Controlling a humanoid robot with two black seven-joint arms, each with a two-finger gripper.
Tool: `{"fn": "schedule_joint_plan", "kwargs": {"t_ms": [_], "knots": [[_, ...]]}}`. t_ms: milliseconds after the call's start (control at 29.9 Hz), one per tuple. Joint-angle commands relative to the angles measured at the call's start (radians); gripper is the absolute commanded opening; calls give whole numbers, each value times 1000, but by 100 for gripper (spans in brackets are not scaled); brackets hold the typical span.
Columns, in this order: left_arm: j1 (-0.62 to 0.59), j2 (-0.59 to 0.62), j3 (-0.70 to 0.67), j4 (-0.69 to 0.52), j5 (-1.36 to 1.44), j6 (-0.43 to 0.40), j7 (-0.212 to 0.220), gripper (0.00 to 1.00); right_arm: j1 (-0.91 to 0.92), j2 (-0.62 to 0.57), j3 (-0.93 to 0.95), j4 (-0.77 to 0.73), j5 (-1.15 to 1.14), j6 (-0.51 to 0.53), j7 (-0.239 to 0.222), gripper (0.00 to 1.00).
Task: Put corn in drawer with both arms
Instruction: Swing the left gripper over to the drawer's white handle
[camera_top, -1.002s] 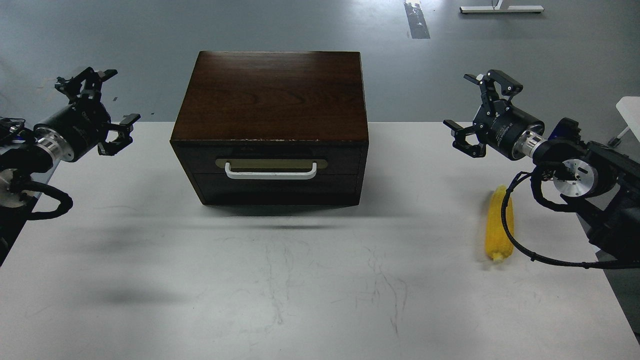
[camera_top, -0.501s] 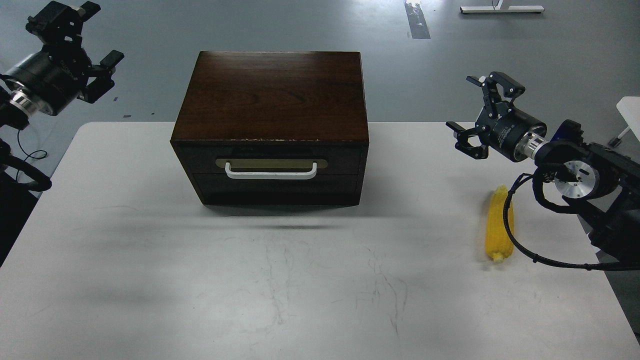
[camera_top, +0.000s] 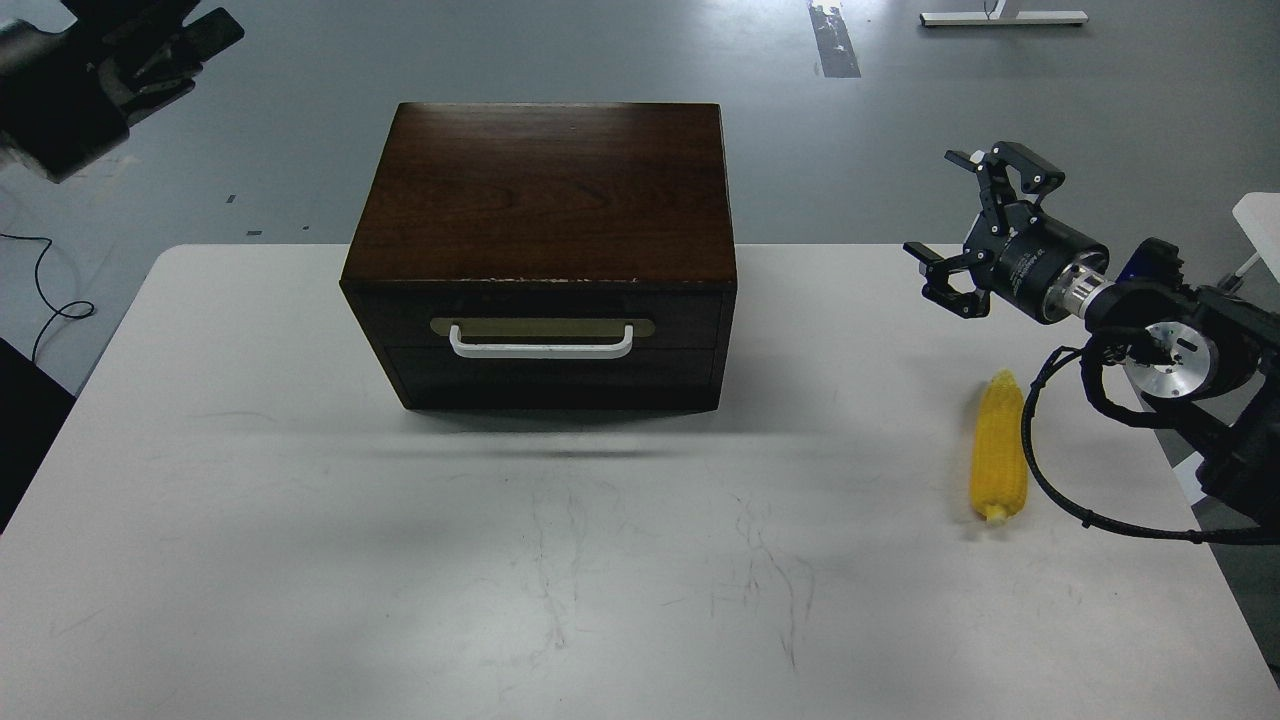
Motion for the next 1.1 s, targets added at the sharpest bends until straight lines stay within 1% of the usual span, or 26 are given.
{"fn": "schedule_joint_plan", "kwargs": {"t_ms": [0,33,67,134,167,267,367,467,568,601,668,701,735,801,935,1002,1068], "knots": [[-24,15,-1,-70,186,30,0,98,-2,-9,-1,6,0,0,0,100],[-24,12,-1,-89,314,76,0,98,-3,-17,-1,12,0,0,0,100],[-24,10,-1,-99,373,107,0,98,-3,-21,-1,15,0,0,0,100],[-16,0,4,-120,569,229,0,98,-11,-34,-1,32,0,-3,0,100],[-15,-5,6,-123,597,247,0,98,-16,-35,-1,35,0,-3,1,100],[-16,-45,9,-140,666,257,0,98,-25,-37,0,41,0,-2,1,100],[-21,-54,50,-201,718,254,0,98,-32,-52,-1,48,0,-3,1,100],[-27,-60,94,-261,872,251,0,98,-34,-52,-1,48,0,-3,1,100],[-29,-132,127,-288,1120,244,0,98,-34,-52,-1,48,0,-5,1,100],[-29,-161,127,-284,1190,212,0,98,-34,-53,-1,49,0,-5,1,100],[-35,-181,127,-280,1225,161,0,98,-35,-55,-1,54,0,-5,1,100],[-48,-203,128,-277,1228,108,0,98,-39,-58,-1,55,0,-5,1,100],[-55,-214,128,-277,1229,78,0,98,-40,-60,-1,57,0,-5,1,100],[-72,-253,130,-274,1236,-23,0,98,-42,-63,-1,57,0,-6,3,100],[-111,-295,145,-274,1240,-100,0,98,-51,-63,-1,57,0,-6,3,100],[-188,-315,220,-269,1242,-188,0,98,-52,-63,-1,57,-1,-6,3,100],[-246,-333,292,-257,1240,-238,0,98,-52,-63,-1,57,0,-6,3,100]]}}
